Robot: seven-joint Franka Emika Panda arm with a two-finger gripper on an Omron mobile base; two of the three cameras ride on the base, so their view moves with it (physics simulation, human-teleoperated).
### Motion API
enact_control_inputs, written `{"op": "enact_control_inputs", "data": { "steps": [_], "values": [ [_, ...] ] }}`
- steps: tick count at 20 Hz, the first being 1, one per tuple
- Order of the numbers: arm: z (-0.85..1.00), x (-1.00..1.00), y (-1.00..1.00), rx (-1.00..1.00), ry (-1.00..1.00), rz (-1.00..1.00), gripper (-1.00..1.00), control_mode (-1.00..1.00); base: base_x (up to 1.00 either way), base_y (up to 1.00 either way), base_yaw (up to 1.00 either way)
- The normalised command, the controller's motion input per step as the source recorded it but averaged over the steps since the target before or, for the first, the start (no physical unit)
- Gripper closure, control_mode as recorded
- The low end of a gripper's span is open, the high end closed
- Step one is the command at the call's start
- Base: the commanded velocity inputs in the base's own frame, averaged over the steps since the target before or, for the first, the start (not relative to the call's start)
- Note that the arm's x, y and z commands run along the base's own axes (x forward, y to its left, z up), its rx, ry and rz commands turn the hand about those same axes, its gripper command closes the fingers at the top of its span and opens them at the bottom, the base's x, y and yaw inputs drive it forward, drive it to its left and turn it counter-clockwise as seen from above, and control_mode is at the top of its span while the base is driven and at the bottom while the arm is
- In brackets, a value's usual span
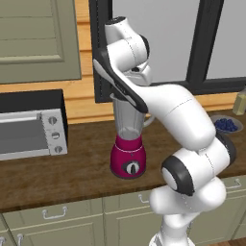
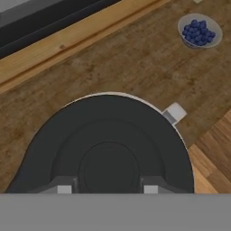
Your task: Close the lid blender by securely placing the lid on top.
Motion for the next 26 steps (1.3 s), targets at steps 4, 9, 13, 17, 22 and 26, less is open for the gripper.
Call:
{"op": "enact_control_inputs", "data": {
  "steps": [4,9,13,17,22,26],
  "values": [
    [0.0,-0.21,-0.01,0.0,0.0,0.0,1.0,-1.0,0.0,0.0,0.0],
    [0.0,-0.2,0.0,0.0,0.0,0.0,1.0,-1.0,0.0,0.0,0.0],
    [-0.04,0.02,-0.04,0.0,0.0,0.0,1.0,-1.0,0.0,0.0,0.0],
    [-0.09,0.34,-0.18,-0.01,0.0,-0.02,1.0,-1.0,0.0,0.0,0.0],
    [-0.05,0.45,-0.19,0.0,0.0,-0.03,1.0,-1.0,0.0,0.0,0.0],
    [-0.1,0.16,-0.1,0.0,-0.03,-0.01,1.0,-1.0,0.0,0.0,0.0]
  ]
}}
